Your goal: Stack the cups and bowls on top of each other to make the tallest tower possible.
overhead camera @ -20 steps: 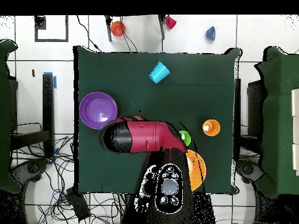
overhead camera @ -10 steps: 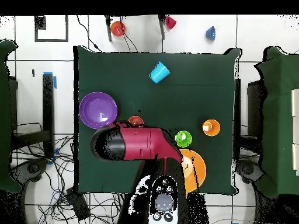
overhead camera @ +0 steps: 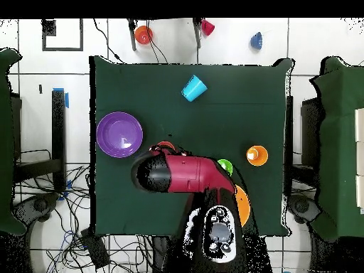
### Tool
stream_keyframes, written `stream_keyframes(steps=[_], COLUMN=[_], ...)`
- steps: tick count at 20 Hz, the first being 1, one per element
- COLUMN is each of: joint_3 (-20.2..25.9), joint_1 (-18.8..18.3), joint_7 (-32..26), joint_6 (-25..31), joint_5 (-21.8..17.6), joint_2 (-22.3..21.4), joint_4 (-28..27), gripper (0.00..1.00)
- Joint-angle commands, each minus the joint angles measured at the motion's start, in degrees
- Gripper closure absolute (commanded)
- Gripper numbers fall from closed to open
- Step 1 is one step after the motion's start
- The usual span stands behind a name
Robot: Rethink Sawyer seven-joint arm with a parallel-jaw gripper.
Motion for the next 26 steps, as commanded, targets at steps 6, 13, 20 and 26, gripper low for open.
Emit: stream_keyframes(steps=[6, 13, 20, 26], joint_3=[4.97, 6.96, 8.44, 10.13], joint_1=[-2.96, -4.37, -4.99, -5.63], joint_7=[4.8, 2.99, 4.05, 5.56], joint_6=[-9.05, -12.21, -14.49, -16.58], joint_5=[-2.09, -3.21, -2.19, -1.08], joint_2=[11.39, 15.5, 17.03, 16.92], joint_4=[1.39, -0.55, -1.14, -0.13], gripper=[0.0, 0.0, 0.0, 0.0])
